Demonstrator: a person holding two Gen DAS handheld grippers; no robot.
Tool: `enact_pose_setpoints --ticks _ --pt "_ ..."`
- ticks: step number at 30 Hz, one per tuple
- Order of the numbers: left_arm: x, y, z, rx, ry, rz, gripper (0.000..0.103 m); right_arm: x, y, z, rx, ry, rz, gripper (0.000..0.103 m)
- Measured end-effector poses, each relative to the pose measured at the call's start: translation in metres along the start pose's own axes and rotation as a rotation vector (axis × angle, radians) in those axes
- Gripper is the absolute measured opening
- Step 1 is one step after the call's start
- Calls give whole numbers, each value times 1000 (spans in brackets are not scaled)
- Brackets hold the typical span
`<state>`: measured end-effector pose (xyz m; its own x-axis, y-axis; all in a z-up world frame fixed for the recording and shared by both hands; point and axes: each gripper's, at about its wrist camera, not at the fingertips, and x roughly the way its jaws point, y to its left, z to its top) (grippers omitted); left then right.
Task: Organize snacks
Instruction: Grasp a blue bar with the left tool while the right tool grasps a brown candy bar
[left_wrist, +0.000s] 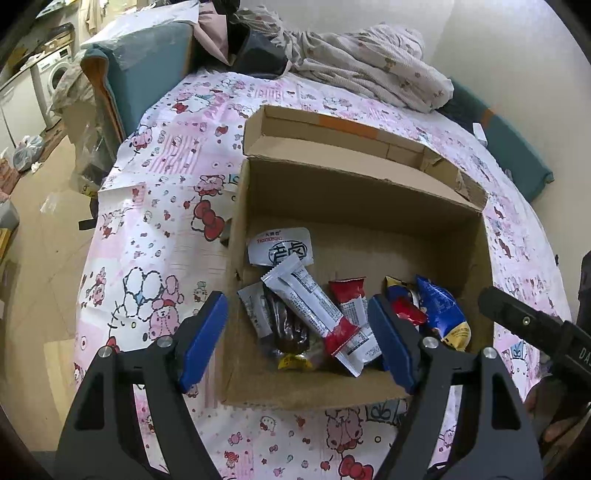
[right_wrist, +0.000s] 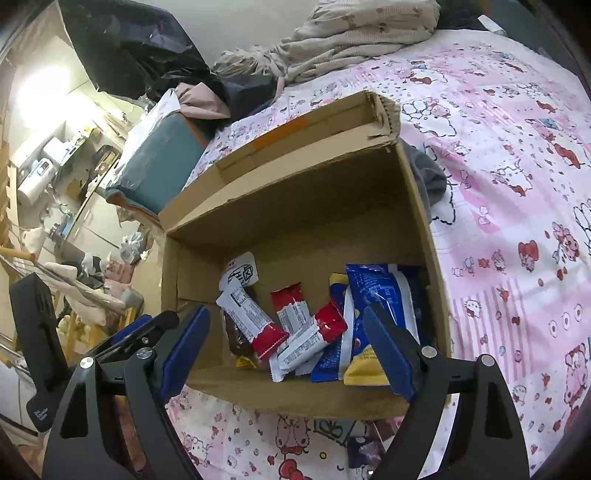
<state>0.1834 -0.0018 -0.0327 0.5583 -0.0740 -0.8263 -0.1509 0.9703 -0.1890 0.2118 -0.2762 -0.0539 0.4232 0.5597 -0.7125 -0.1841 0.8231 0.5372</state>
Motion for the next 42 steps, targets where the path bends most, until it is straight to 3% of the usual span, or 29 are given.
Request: enact_pose_setpoints --ticks 18,19,21,23,30,32,34,36,42 --pt "-33 22 -33 -41 33 -19 75 -51 -22 -31 89 -14 -20 88" --pt "-35 22 -35 -39 30 -14 76 -52 -24 -34 95 -11 -23 88" --pt "-40 21 -38 -31 17 -6 92 -56 -30 -40 109 -2 -39 88" --pt "-47 21 -42 -29 -5 4 98 -59 -36 -46 119 6 -59 88" --pt "-46 14 -58 -4 37 50 98 -48 -59 -60 155 93 -148 87" --pt "-43 15 -63 -18 65 30 98 -38 -63 -64 155 144 -162 82" --pt "-39 17 -67 -35 94 12 98 -26 -65 -68 138 196 -183 66" --pt "-35 19 -70 -55 116 11 98 -10 -64 -74 113 258 -213 57" --pt "-27 25 -73 -96 154 -2 98 37 -60 -89 17 410 -306 46"
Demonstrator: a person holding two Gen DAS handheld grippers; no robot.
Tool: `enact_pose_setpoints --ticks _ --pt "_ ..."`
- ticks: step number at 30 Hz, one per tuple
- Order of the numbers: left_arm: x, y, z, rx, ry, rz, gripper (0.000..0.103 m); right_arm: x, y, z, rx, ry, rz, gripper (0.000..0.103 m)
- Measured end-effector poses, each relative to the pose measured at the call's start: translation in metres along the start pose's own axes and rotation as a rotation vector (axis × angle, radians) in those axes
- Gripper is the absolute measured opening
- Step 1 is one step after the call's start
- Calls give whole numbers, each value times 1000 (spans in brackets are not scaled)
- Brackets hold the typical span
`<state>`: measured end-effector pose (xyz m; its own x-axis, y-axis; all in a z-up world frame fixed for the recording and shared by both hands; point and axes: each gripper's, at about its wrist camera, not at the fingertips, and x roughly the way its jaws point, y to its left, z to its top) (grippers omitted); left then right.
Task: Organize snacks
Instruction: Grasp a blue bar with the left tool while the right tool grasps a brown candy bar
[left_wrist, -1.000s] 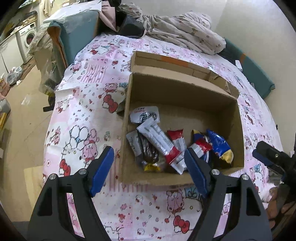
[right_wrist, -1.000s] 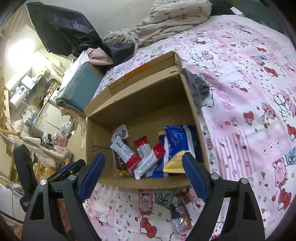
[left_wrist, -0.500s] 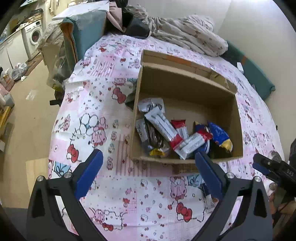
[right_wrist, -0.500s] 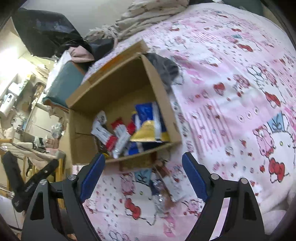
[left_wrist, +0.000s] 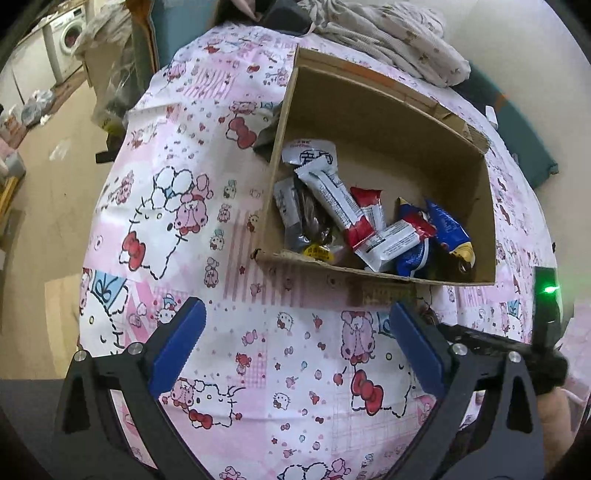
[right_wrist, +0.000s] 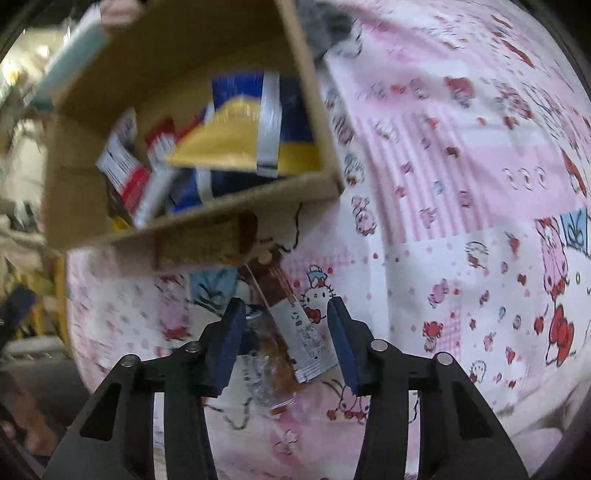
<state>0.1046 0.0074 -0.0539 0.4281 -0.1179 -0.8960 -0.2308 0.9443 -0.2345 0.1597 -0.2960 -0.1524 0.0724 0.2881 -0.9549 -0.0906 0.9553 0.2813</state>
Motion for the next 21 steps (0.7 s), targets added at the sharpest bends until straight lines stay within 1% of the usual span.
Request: enact_pose_setpoints --ticks 2,3,4,5,9,14,15,16,17,18,19,20,21 --pt "3 0 -1 -2 16 -8 98 10 5 0 -33 29 -37 37" --pt "5 0 -1 -1 22 -9 98 14 8 -1 -57 35 -67 28" --pt "6 0 -2 -1 28 -11 98 14 9 -1 -71 35 -85 21" --pt "7 0 -2 -1 32 -13 98 13 11 -3 -85 30 -106 20" --pt "9 -1 -2 -2 47 -14 98 7 6 -13 -93 35 -131 18" --pt "13 -7 -5 14 70 -24 98 8 20 -36 -155 65 -126 18" --pt "13 -8 -5 21 74 -26 98 10 28 -40 -170 74 -104 18" --pt "14 -9 -6 30 80 -21 98 13 35 -44 -177 84 -51 18" --pt "15 -11 -7 38 82 -15 97 15 45 -49 -173 106 88 18" --pt "15 -11 -8 47 82 -8 96 17 52 -51 -173 119 150 18" --pt "15 -10 -9 48 85 -1 96 15 57 -53 -177 103 150 18" --pt "16 -7 -10 42 89 8 96 12 58 -54 -180 68 127 18" --pt "17 -4 -11 33 96 14 94 11 57 -54 -173 63 121 18"
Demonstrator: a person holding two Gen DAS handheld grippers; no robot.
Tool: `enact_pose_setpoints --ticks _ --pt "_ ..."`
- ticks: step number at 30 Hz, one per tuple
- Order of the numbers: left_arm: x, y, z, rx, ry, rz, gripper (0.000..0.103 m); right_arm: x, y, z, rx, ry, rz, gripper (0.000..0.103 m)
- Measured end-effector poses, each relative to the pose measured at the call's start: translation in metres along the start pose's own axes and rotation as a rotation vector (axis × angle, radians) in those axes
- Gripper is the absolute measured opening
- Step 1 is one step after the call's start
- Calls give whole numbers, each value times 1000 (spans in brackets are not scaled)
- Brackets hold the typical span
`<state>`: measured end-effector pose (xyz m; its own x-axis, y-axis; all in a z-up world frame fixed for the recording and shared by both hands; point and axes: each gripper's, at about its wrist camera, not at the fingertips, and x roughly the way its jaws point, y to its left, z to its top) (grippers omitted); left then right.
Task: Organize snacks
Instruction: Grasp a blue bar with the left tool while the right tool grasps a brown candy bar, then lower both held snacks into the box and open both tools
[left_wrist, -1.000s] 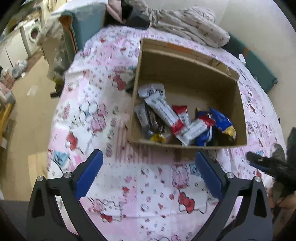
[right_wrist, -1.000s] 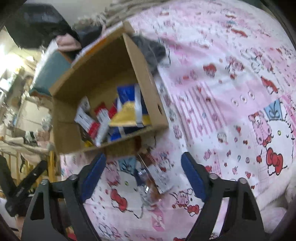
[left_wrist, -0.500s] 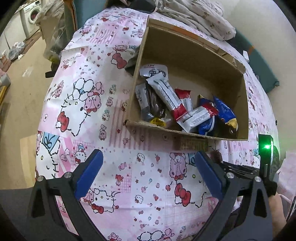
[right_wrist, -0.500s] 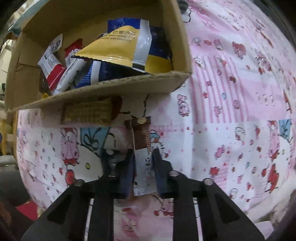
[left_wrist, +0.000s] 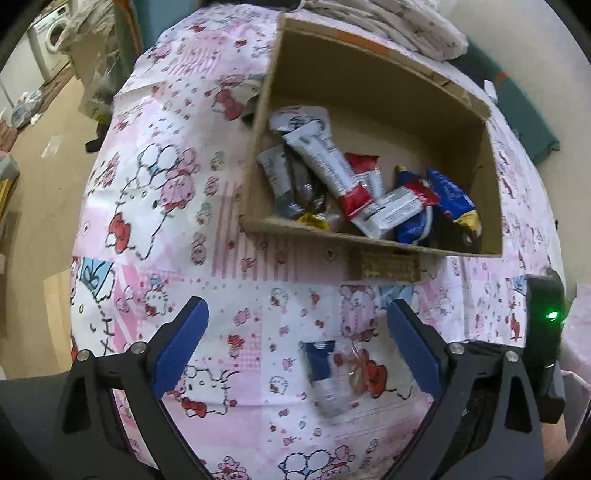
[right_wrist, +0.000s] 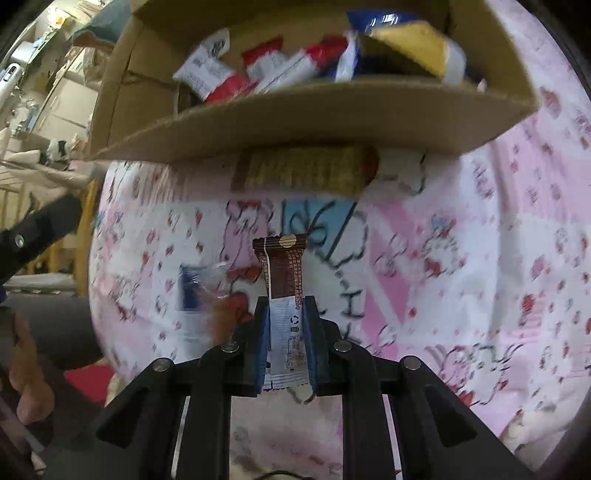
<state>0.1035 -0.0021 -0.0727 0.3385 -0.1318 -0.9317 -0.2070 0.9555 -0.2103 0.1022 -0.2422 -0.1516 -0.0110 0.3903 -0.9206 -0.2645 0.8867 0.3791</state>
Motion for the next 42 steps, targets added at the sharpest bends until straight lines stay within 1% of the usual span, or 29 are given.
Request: enact_pose_setpoints --ticks 1,3,4,6,7,9,11,13,14,15,16,17,18,21,26,31,35,38,40,42 --pt "2 3 -1 -8 10 3 92 -3 -4 1 14 -2 8 18" --pt "8 8 -6 -22 44 10 81 -11 -12 6 30 -21 13 18" --pt "12 10 -9 -26 68 11 78 -15 -15 8 35 -30 4 18" --pt "22 14 -17 -36 124 4 67 -18 -22 8 63 -41 4 18" --pt "27 15 -22 -43 157 -1 65 -20 -24 8 74 -46 9 18" --pt "36 13 -31 -43 210 -20 56 -25 -24 16 79 -59 12 18" --pt "45 5 -41 -10 248 -25 55 -28 -28 20 80 -70 24 18" --pt "49 -2 -48 17 263 -24 55 -29 -29 21 81 -73 28 18" --pt "53 -7 -51 40 277 -19 50 -31 -29 22 82 -71 28 18" --pt "56 -11 -53 55 282 -11 35 -32 -29 22 82 -69 29 18" --pt "59 -15 -56 75 293 -6 29 -32 -29 21 81 -69 31 18" --pt "65 -19 -59 100 318 -6 26 -34 -30 22 79 -72 32 18" --pt "68 -22 -61 112 328 -2 14 -33 -28 21 77 -74 34 18" --pt "69 -25 -64 134 335 33 13 -35 -26 21 75 -80 36 18" --pt "48 -22 -57 125 244 62 13 -37 -25 18 70 -80 45 18" --pt "39 -10 -50 90 213 85 13 -33 -19 17 60 -67 45 18" --pt "29 -4 -48 70 171 101 13 -33 -7 17 33 -69 61 18" --pt "16 -1 -37 69 130 86 13 -35 -1 16 13 -68 90 18" --pt "4 4 -31 57 106 39 13 -36 0 14 17 -53 142 18" --pt "-9 5 -27 43 71 11 13 -42 2 12 13 -61 168 18"
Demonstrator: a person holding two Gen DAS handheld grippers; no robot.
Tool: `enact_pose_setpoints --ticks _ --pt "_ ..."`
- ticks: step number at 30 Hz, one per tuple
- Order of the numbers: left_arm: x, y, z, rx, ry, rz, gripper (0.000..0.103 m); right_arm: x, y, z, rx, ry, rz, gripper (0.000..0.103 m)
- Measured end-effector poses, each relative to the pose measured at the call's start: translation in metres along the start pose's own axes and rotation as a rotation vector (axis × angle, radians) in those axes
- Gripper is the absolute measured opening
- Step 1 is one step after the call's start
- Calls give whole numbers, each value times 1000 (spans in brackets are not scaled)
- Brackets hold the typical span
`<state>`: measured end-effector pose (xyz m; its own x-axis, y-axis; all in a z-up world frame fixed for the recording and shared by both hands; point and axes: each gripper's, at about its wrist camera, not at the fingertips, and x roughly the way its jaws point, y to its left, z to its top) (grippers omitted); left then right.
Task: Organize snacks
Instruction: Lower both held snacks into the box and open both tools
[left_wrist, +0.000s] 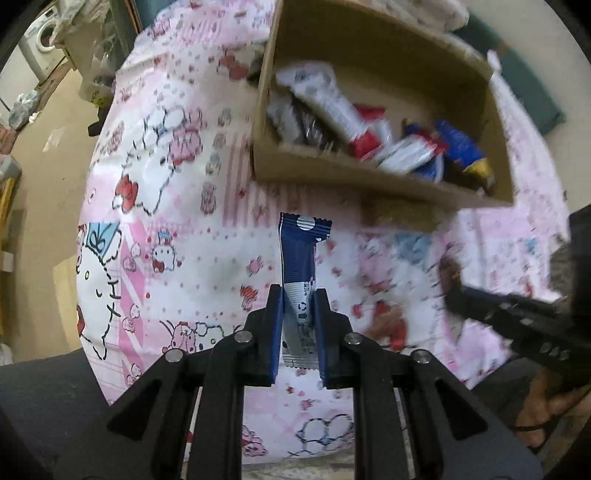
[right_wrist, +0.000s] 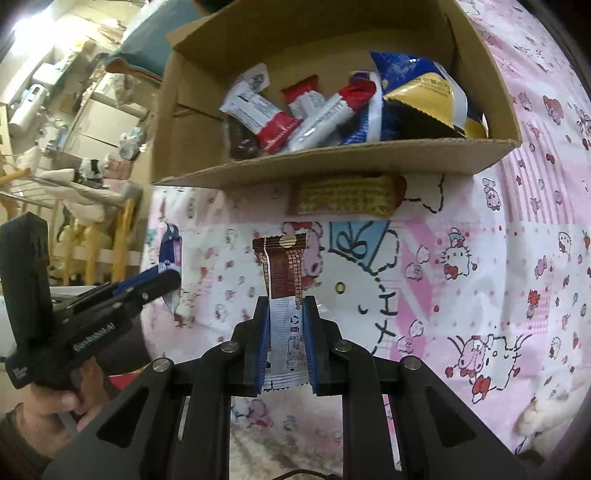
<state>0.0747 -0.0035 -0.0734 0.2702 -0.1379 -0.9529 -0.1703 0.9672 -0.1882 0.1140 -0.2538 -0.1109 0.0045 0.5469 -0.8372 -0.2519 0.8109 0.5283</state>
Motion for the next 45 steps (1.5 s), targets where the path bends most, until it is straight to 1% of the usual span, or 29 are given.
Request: enact_pose_setpoints --ticks 1,2,4,7,10,13,18,20,22,24,30,34,38,40,45 --pt "-7 0 2 -4 -27 -8 13 -3 2 0 -5 -7 9 18" --pt "-6 -7 3 -3 -46 -5 13 -7 4 0 -10 -18 22 18" --pt "-15 -8 7 -4 -89 14 13 -15 8 1 -15 -41 49 18" --pt "-24 -6 19 -16 -113 27 13 -27 11 5 -16 -81 80 18" --pt "-36 -9 37 20 -152 55 13 -35 11 12 -12 -117 108 18" --pt "-49 -14 51 54 -206 80 13 -46 11 18 -11 -175 143 18" --pt "-57 -21 79 73 -249 79 13 -71 9 33 3 -310 191 18" --pt "-59 -25 89 84 -263 78 13 -79 7 39 7 -357 193 18" --pt "-58 -29 96 94 -270 73 13 -82 6 46 10 -379 174 18" --pt "-56 -33 104 105 -280 71 13 -82 3 55 4 -383 135 18" --pt "-40 -41 124 135 -286 83 13 -68 -6 82 -4 -370 82 18" --pt "-28 -44 132 145 -298 73 13 -61 -8 93 -20 -367 78 18" --pt "-16 -42 135 140 -315 39 13 -47 -6 105 -52 -344 44 18" --pt "-11 -42 136 146 -314 32 13 -41 -6 109 -45 -339 33 18" --pt "5 -41 137 150 -296 5 13 -34 -17 110 16 -354 55 18"
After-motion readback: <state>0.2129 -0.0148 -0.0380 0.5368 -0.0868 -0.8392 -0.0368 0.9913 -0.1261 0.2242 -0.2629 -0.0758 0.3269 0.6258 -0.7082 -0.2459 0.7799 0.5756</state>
